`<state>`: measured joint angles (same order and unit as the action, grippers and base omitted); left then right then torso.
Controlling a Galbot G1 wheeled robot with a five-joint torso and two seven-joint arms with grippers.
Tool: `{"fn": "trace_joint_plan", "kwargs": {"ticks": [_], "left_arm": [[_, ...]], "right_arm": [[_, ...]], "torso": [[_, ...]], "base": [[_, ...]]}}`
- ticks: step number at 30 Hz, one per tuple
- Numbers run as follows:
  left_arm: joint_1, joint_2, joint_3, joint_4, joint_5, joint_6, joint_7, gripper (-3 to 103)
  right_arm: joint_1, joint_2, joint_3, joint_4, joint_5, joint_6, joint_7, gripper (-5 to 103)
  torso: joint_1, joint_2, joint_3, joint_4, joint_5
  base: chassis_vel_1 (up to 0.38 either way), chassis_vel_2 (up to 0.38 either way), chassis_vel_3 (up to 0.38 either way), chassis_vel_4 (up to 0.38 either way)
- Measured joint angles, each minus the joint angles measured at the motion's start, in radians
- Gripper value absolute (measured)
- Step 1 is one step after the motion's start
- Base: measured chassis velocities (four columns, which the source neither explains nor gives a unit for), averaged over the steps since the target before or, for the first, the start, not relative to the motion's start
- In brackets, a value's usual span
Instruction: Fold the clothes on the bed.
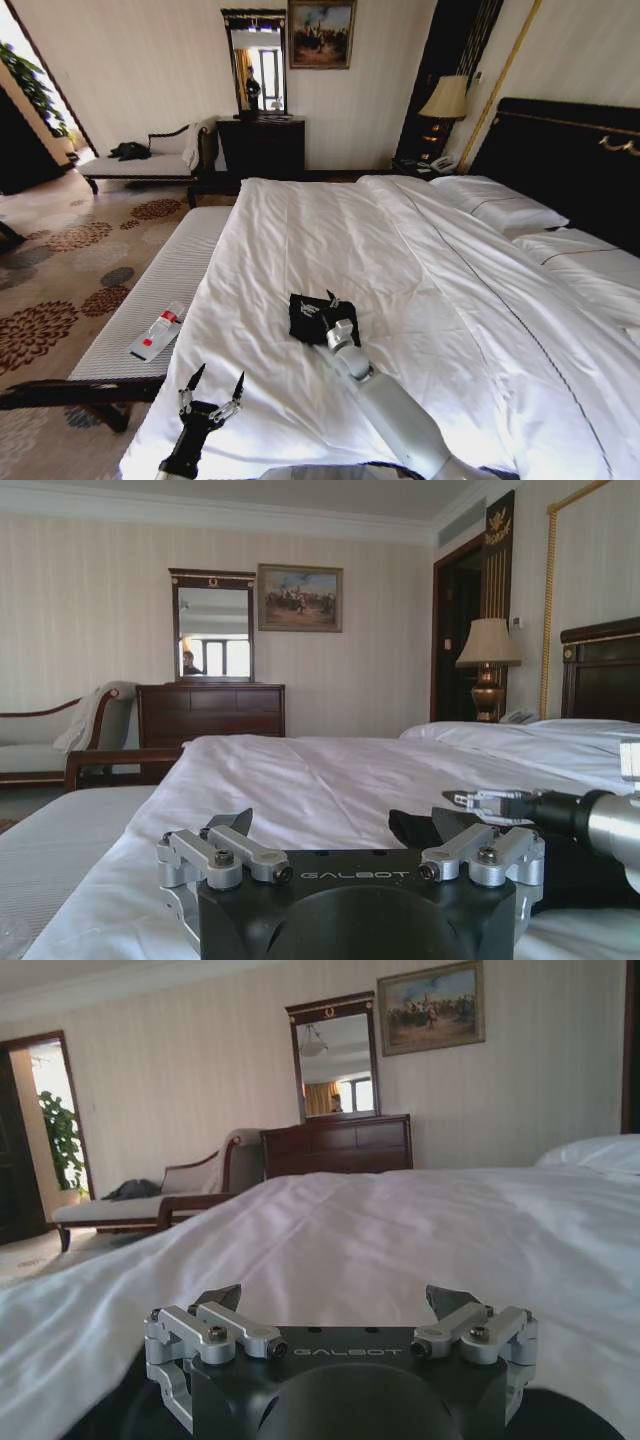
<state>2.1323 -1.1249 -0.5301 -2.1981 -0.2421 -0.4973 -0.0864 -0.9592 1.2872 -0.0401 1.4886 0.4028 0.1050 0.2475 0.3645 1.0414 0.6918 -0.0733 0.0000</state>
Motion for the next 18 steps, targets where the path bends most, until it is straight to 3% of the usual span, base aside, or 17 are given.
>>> {"fn": "trace_joint_plan", "kwargs": {"ticks": [4,10,15,18], "left_arm": [[0.0,0.0,0.0,0.0,0.0,0.0,0.0,100],[0.0,0.0,0.0,0.0,0.0,0.0,0.0,100],[0.0,0.0,0.0,0.0,0.0,0.0,0.0,100],[0.0,0.0,0.0,0.0,0.0,0.0,0.0,100]], "right_arm": [[-0.024,0.001,0.005,-0.068,-0.039,0.031,-0.004,100],[-0.056,-0.021,0.058,-0.012,-0.025,0.016,0.024,100],[-0.124,-0.101,0.174,0.105,0.011,0.004,0.033,100],[-0.222,-0.192,0.296,0.195,0.047,0.013,0.003,100]], "torso": [[0.0,0.0,0.0,0.0001,0.0002],[0.0,0.0,0.0,0.0003,0.0002],[0.0,0.0,0.0,0.0002,0.0003],[0.0,0.0,0.0,-0.0002,0.0003]], "base": [[0.0,0.0,0.0,0.0],[0.0,0.0,0.0,0.0],[0.0,0.0,0.0,0.0],[0.0,0.0,0.0,0.0]]}}
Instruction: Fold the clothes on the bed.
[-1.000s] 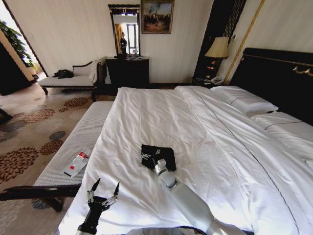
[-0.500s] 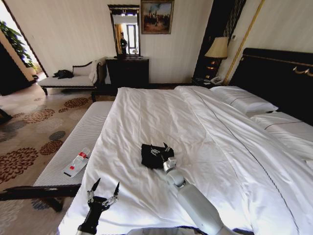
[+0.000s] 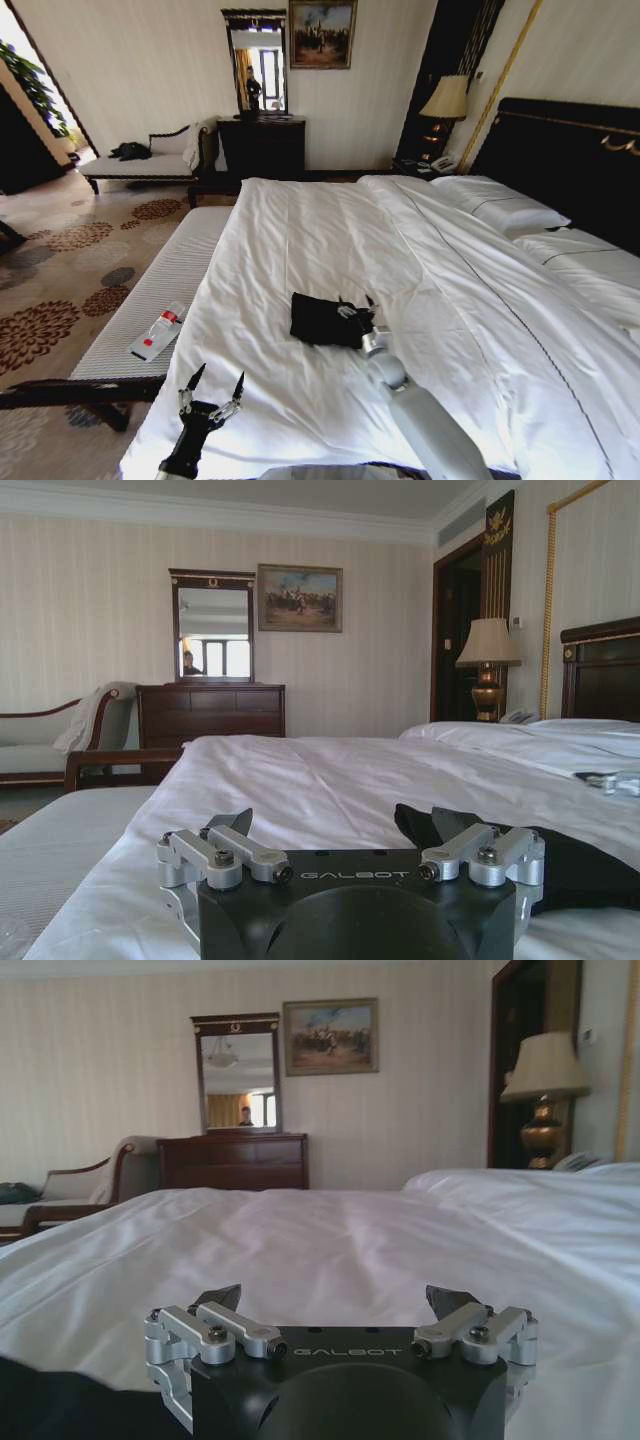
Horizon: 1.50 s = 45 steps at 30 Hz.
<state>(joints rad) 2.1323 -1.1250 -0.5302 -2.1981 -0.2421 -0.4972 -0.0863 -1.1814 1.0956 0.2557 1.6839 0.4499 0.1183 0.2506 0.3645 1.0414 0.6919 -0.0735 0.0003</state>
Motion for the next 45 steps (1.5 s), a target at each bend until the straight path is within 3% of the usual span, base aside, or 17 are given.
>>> {"fn": "trace_joint_plan", "kwargs": {"ticks": [5,8,12,19,23,31,40,45], "left_arm": [[0.0,0.0,0.0,0.0,0.0,0.0,0.0,100],[0.0,0.0,0.0,0.0,0.0,0.0,0.0,100],[0.0,0.0,0.0,0.0,0.0,0.0,0.0,100],[0.0,0.0,0.0,0.0,0.0,0.0,0.0,100],[0.0,0.0,0.0,0.0,0.0,0.0,0.0,100],[0.0,0.0,0.0,0.0,0.0,0.0,0.0,100],[0.0,0.0,0.0,0.0,0.0,0.0,0.0,100],[0.0,0.0,0.0,0.0,0.0,0.0,0.0,100]], "right_arm": [[-0.14,-0.085,0.141,0.109,0.032,0.006,-0.039,100],[-0.187,-0.095,0.177,0.142,0.033,0.01,-0.054,100],[-0.208,-0.06,0.18,0.133,0.015,0.025,-0.068,100],[-0.1,0.079,0.034,0.029,-0.023,0.031,-0.068,100],[-0.046,0.118,-0.027,-0.061,-0.055,0.034,-0.07,100],[-0.017,0.109,-0.085,-0.163,-0.129,0.059,-0.087,100],[0.06,0.093,-0.14,-0.046,-0.047,0.004,-0.056,100],[0.127,0.097,-0.233,-0.191,-0.09,0.019,-0.064,100]], "torso": [[0.0,0.0,0.0,-0.0001,-0.0001],[0.0,0.0,0.0,0.0,-0.0004],[0.0,0.0,0.0,0.0002,-0.0003],[0.0,0.0,0.0,0.0006,-0.0005],[0.0,0.0,0.0,0.0006,-0.0005],[0.0,0.0,0.0,0.0003,-0.0004],[0.0,0.0,0.0,0.0004,-0.0004],[0.0,0.0,0.0,0.0003,-0.0001]], "base": [[0.0,0.0,0.0,0.0],[0.0,0.0,0.0,0.0],[0.0,0.0,0.0,0.0],[0.0,0.0,0.0,0.0],[0.0,0.0,0.0,0.0],[0.0,0.0,0.0,0.0],[0.0,0.0,0.0,0.0],[0.0,0.0,0.0,0.0]]}}
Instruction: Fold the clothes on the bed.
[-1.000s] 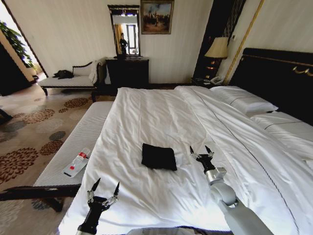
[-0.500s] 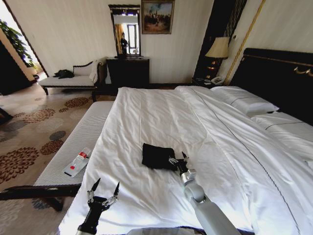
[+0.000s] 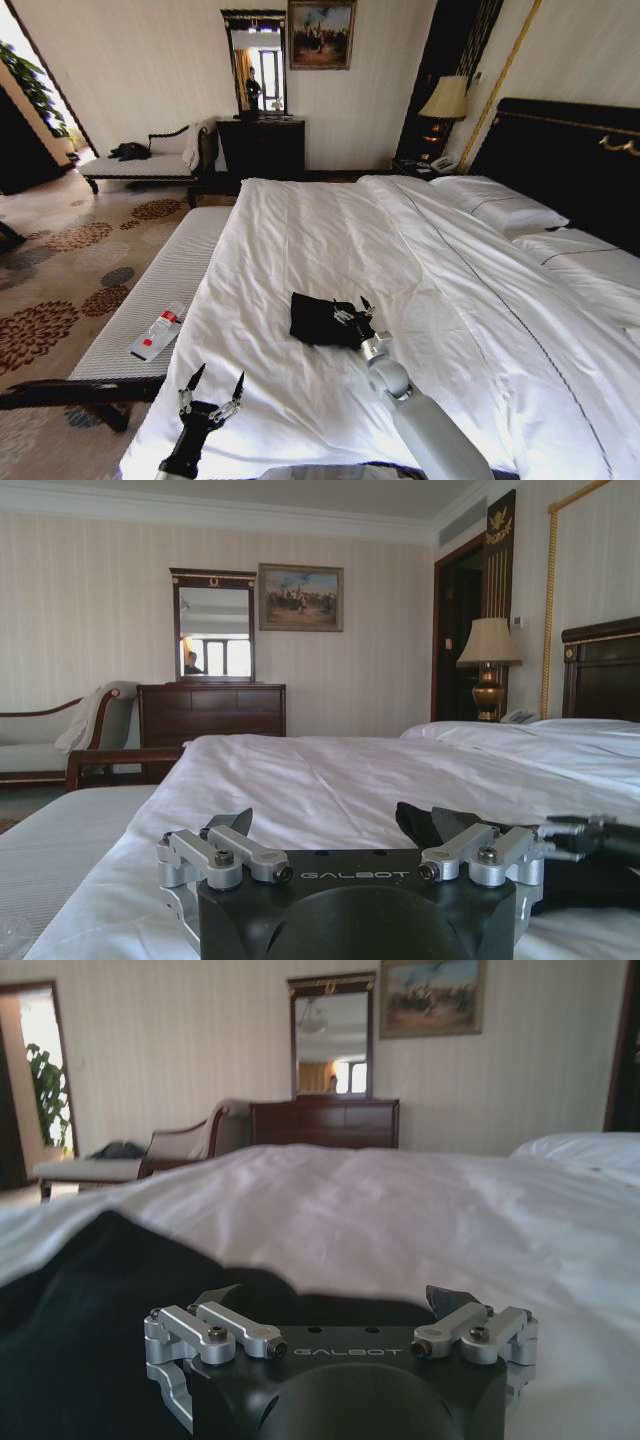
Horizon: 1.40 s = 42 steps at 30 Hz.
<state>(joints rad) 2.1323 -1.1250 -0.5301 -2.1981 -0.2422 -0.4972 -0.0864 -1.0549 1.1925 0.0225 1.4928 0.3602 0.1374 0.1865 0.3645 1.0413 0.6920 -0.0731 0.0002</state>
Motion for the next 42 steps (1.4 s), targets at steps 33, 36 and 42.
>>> {"fn": "trace_joint_plan", "kwargs": {"ticks": [33,36,42], "left_arm": [[0.0,0.0,0.0,0.0,0.0,0.0,0.0,100],[0.0,0.0,0.0,0.0,0.0,0.0,0.0,100],[0.0,0.0,0.0,0.0,0.0,0.0,0.0,100]], "right_arm": [[-0.434,-0.217,0.431,0.432,0.077,-0.027,-0.002,100],[-0.503,-0.196,0.508,0.47,0.078,-0.011,-0.011,100],[-0.696,-0.127,0.64,0.555,0.065,0.024,-0.041,100]], "torso": [[0.0,0.0,0.0,-0.0002,0.0],[0.0,0.0,0.0,0.0001,-0.0001],[0.0,0.0,0.0,-0.0002,-0.0002]], "base": [[0.0,0.0,0.0,0.0],[0.0,0.0,0.0,0.0],[0.0,0.0,0.0,0.0]]}}
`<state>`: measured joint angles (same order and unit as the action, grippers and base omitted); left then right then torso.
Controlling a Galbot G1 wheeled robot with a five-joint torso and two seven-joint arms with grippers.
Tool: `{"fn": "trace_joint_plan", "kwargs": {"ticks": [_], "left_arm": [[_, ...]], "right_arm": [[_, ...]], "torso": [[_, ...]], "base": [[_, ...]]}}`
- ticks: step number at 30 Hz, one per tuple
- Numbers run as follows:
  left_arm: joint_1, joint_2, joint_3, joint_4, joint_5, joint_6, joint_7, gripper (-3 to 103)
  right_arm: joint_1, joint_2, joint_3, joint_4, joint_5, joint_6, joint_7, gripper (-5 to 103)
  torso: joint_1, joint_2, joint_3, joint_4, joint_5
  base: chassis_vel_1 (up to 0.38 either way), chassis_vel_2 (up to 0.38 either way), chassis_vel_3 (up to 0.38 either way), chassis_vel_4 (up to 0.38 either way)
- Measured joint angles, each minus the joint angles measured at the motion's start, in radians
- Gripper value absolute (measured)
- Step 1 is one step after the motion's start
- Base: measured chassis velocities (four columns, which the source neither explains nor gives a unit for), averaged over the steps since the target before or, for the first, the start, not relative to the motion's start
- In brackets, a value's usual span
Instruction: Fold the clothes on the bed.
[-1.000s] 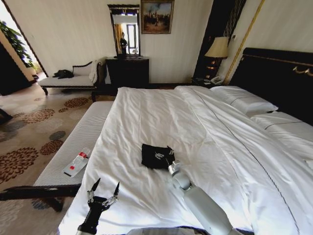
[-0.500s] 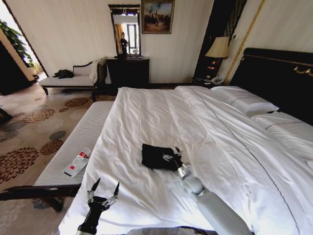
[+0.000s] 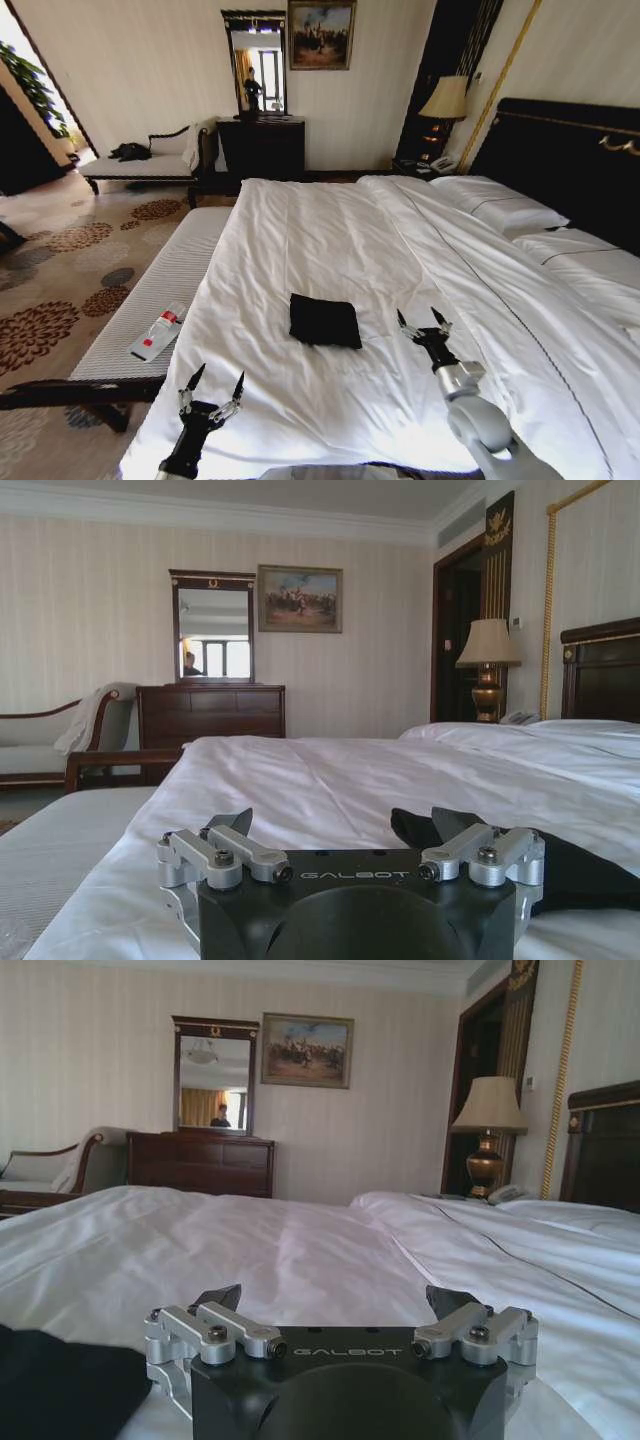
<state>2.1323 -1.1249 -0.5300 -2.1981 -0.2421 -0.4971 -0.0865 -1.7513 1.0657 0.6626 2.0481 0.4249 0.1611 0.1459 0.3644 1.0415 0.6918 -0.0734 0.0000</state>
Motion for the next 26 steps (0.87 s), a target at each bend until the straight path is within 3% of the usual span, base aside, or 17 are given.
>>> {"fn": "trace_joint_plan", "kwargs": {"ticks": [4,11,26], "left_arm": [[0.0,0.0,0.0,0.0,0.0,0.0,0.0,100],[0.0,0.0,0.0,0.0,0.0,0.0,0.0,100],[0.0,0.0,0.0,0.0,0.0,0.0,0.0,100]], "right_arm": [[-0.07,0.067,0.034,0.022,-0.042,0.042,-0.012,100],[-0.106,0.111,0.04,0.052,-0.05,0.045,-0.017,100],[-0.104,0.113,0.035,0.052,-0.05,0.036,-0.016,100]], "torso": [[0.0,0.0,0.0,0.0001,0.0],[0.0,0.0,0.0,0.0003,0.0],[0.0,0.0,0.0,0.0002,0.0]], "base": [[0.0,0.0,0.0,0.0],[0.0,0.0,0.0,0.0],[0.0,0.0,0.0,0.0]]}}
